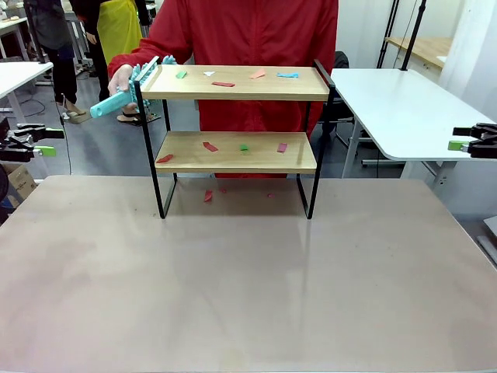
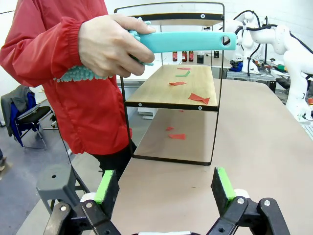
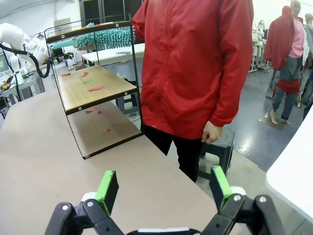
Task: Clean the shelf.
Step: Pick up the Duster handed by the human.
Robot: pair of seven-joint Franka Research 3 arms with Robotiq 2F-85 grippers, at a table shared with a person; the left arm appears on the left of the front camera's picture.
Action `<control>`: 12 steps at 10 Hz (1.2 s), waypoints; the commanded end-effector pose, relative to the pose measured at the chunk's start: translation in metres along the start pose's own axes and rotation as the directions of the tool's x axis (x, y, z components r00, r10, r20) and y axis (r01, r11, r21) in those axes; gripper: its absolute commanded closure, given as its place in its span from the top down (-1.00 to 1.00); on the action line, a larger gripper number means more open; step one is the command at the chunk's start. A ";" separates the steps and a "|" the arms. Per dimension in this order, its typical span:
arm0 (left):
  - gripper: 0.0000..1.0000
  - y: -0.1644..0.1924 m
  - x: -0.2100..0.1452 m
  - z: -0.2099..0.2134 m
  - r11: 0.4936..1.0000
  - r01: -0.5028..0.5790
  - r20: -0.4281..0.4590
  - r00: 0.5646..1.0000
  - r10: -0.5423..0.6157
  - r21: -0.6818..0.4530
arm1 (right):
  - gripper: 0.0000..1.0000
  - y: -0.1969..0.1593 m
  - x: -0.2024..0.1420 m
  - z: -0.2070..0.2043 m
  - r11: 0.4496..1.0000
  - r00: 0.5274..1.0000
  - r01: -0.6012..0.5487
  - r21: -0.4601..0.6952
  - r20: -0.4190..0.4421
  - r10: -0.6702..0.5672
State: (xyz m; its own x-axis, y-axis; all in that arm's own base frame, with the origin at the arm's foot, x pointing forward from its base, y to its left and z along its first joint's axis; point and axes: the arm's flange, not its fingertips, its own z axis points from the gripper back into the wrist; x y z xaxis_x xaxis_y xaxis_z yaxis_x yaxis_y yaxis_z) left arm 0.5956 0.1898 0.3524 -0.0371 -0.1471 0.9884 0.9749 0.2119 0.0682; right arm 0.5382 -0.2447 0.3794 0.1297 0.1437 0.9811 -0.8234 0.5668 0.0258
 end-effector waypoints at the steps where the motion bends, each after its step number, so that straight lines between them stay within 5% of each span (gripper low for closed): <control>1: 1.00 0.001 0.001 -0.001 1.000 0.003 -0.001 1.000 -0.003 0.000 | 1.00 0.002 0.010 -0.002 1.000 1.000 0.015 -0.012 -0.004 -0.015; 5: 1.00 0.000 0.000 0.000 1.000 0.000 0.000 1.000 0.000 0.000 | 1.00 0.002 0.010 -0.002 1.000 1.000 0.015 -0.012 -0.004 -0.015; 10: 1.00 -0.028 0.137 -0.002 0.980 -0.079 -0.241 0.963 0.123 0.184 | 1.00 0.002 0.010 -0.002 1.000 1.000 0.015 -0.012 -0.004 -0.015; 12: 1.00 -0.051 0.195 -0.032 0.941 -0.140 -0.361 0.898 0.252 0.307 | 1.00 0.002 0.010 -0.002 1.000 1.000 0.015 -0.012 -0.004 -0.015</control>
State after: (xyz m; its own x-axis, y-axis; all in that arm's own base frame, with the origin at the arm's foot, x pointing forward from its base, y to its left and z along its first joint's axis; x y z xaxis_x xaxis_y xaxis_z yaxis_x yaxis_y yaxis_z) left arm 0.5611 0.1506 0.5319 0.1928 -0.3968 0.8974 0.8797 0.4750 0.0210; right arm 0.5380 -0.2443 0.3795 0.1301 0.1422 0.9812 -0.8240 0.5659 0.0273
